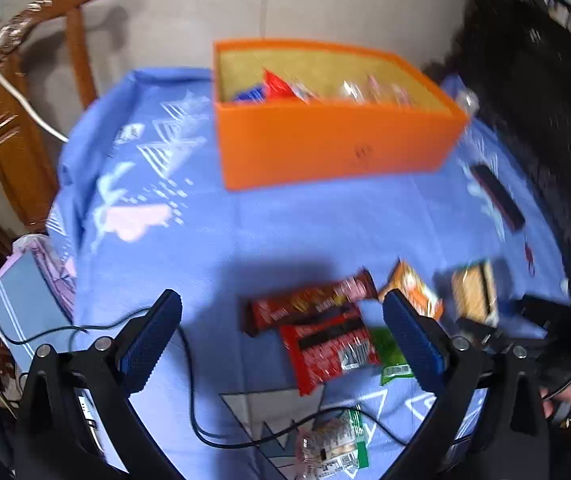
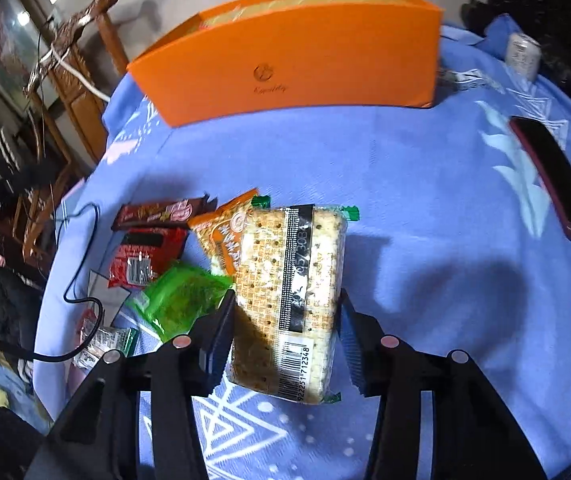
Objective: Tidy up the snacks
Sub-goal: 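Grasp the cracker pack with the right tool while the left tool grasps the red bag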
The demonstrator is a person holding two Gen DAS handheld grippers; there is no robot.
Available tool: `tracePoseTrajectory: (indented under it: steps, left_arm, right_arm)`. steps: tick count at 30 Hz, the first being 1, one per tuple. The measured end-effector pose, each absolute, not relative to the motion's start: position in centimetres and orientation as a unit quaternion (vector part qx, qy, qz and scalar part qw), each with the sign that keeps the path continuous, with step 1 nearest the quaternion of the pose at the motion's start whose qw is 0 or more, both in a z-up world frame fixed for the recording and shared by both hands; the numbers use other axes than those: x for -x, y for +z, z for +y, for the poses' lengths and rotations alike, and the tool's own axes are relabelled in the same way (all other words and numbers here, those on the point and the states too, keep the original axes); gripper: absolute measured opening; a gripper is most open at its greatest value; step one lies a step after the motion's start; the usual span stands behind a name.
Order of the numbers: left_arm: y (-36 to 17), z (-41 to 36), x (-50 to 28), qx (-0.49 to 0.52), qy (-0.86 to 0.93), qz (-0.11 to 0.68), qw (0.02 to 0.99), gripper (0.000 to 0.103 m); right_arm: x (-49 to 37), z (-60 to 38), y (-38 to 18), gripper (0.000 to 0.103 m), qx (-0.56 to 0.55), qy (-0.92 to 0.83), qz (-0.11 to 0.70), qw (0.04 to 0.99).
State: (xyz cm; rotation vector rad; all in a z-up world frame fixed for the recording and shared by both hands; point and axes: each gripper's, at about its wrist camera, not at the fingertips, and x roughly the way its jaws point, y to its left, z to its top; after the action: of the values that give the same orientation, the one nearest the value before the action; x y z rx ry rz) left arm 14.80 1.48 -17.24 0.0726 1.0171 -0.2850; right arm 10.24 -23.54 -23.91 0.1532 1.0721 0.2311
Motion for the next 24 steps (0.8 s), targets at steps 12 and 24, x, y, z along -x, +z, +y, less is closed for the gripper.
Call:
tracePoseTrajectory:
  steps: [12,24]
  left_arm:
    - [-25.7,-2.0,-15.5,-0.001,-0.130,0.583,0.802,0.099]
    - [-26.8,-3.4,-15.2,-0.009,-0.102,0.578,0.810,0.063]
  right_arm:
    - [-9.4,-25.2,-23.5,0.049,-0.095,0.090,0.504,0.854]
    - [-9.1,-25.6,-23.4,0.049,-0.103,0.081,0.499,0.857]
